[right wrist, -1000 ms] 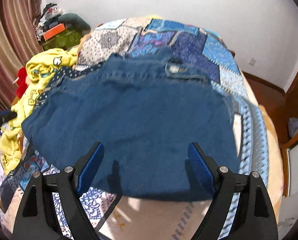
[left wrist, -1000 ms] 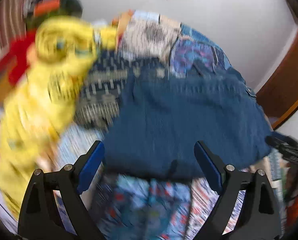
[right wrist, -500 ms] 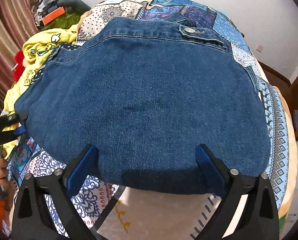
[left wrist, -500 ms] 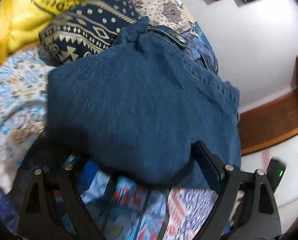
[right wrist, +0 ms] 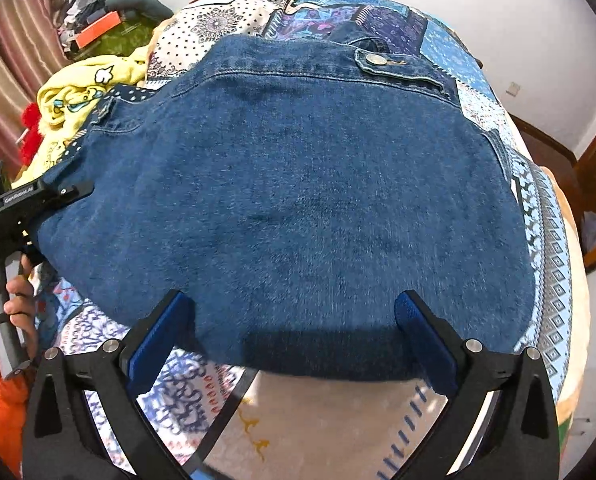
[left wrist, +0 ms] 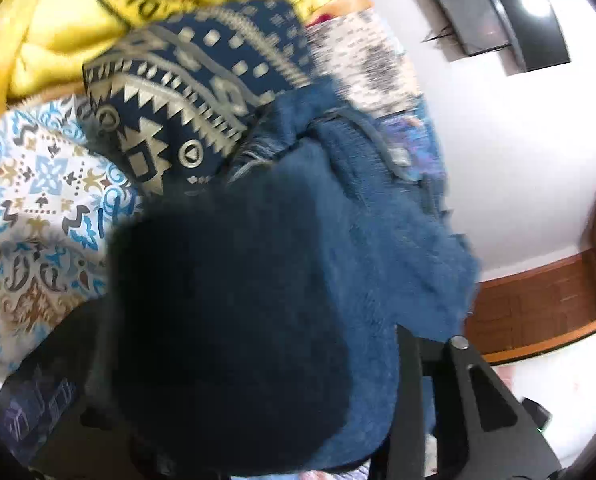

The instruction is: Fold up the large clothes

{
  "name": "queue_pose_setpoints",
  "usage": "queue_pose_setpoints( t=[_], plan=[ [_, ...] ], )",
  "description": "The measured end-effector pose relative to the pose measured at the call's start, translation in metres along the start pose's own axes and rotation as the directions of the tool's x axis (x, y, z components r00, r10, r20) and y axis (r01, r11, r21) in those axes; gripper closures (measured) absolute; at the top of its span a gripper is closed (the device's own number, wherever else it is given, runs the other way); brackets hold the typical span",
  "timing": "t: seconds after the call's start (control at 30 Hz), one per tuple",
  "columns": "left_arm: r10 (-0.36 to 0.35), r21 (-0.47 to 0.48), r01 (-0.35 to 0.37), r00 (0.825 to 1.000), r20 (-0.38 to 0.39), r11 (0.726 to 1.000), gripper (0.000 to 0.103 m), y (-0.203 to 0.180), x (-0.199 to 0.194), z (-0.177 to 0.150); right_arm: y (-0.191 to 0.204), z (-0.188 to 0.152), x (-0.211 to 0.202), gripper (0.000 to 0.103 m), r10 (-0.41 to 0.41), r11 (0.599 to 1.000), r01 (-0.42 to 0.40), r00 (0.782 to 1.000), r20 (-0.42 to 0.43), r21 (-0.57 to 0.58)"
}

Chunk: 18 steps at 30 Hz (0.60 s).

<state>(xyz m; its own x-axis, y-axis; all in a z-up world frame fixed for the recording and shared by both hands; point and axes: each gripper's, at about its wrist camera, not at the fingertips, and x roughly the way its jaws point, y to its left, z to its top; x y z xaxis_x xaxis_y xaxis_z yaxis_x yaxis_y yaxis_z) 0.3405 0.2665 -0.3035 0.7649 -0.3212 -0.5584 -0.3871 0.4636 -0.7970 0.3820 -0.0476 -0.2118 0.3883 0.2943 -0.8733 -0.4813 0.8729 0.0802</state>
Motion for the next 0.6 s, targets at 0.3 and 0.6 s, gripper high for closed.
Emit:
queue_pose_setpoints(
  t=[0.3, 0.6],
  plan=[
    [-0.152, 0.292, 0.11, 0.981, 0.124, 0.95, 0.077, -0.095, -0.088, 0.008, 0.039, 0.013, -0.023, 0.0, 0.009, 0.998, -0.005, 0.998, 0.059, -0.056],
    [-0.03, 0.453, -0.099, 0.963, 0.269, 0.886, 0.077, -0.119, -0.135, 0.009, 0.119, 0.032, 0.01, 0.0, 0.109, 0.97, -0.101, 0.994, 0.023, -0.223]
  ],
)
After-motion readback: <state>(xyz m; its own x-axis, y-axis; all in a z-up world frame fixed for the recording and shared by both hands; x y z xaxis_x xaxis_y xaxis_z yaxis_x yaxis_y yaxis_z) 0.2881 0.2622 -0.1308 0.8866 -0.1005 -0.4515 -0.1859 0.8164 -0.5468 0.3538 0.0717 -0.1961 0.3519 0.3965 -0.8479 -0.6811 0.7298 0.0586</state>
